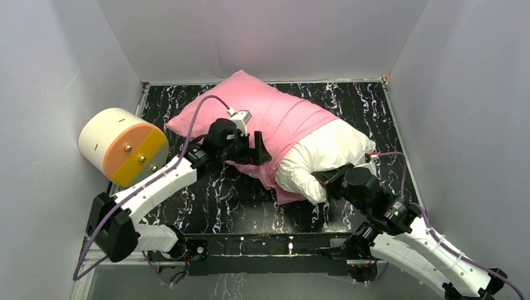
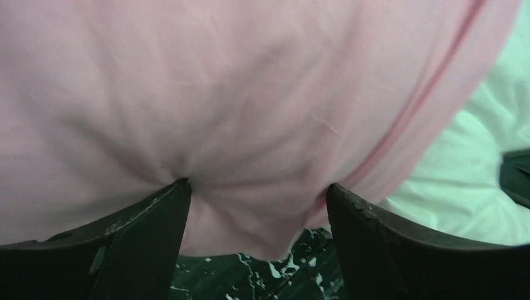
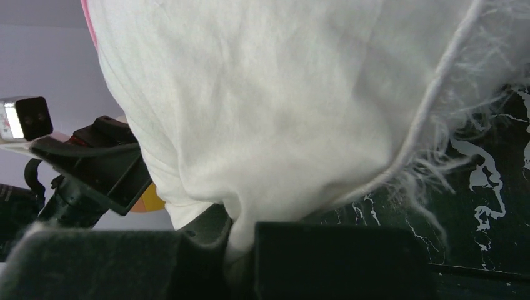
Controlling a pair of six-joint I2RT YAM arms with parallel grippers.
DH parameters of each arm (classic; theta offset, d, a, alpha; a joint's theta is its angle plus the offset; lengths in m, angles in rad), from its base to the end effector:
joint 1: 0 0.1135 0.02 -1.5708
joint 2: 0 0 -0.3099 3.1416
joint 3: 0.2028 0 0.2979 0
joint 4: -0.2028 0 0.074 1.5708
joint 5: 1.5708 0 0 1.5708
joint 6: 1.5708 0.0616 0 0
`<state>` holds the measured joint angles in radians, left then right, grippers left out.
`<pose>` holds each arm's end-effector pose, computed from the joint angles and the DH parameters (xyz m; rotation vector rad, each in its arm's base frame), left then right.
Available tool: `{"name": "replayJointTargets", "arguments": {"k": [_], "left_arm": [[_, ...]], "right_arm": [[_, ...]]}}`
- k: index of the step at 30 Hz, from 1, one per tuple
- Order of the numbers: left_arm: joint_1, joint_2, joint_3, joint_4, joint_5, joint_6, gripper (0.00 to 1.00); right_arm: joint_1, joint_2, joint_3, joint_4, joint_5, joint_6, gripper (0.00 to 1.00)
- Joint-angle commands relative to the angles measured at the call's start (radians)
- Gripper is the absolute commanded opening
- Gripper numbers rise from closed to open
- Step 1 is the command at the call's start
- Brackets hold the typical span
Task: Remove the pillowcase from the pillow
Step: Remove the pillow from the pillowcase.
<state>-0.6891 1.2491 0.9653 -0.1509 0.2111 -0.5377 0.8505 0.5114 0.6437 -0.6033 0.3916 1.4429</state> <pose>0.2547 -0.2266 0.3269 0.3053 2.1171 -0.9690 0.1151 0.0955 0.3037 0.8791 1.9835 1.0274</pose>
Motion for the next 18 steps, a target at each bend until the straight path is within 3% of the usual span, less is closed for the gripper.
{"name": "replayJointTargets", "arguments": {"k": [1, 3, 5, 10, 14, 18], "left_arm": [[-0.001, 0.104, 0.078, -0.176, -0.208, 0.071, 0.58], [0.0, 0.089, 0.076, -0.213, -0.362, 0.082, 0.16], [0.006, 0.056, 0.063, -0.239, -0.512, 0.097, 0.0], [0.13, -0.017, 0.023, -0.274, -0.569, 0.149, 0.0], [0.287, -0.054, 0.0, -0.29, -0.493, 0.159, 0.0], [0.319, -0.072, -0.011, -0.269, -0.38, 0.146, 0.0]], "right_arm": [[-0.004, -0.025, 0.038, 0.075, 0.089, 0.021, 0.0], [-0.005, -0.026, 0.063, 0.035, 0.119, 0.014, 0.0], [-0.004, -0.032, 0.09, -0.035, 0.154, 0.01, 0.0], [-0.003, -0.095, 0.148, -0.216, 0.267, 0.052, 0.0], [-0.002, -0.174, 0.168, -0.292, 0.327, 0.062, 0.0], [-0.001, -0.187, 0.157, -0.303, 0.309, 0.069, 0.0]]}}
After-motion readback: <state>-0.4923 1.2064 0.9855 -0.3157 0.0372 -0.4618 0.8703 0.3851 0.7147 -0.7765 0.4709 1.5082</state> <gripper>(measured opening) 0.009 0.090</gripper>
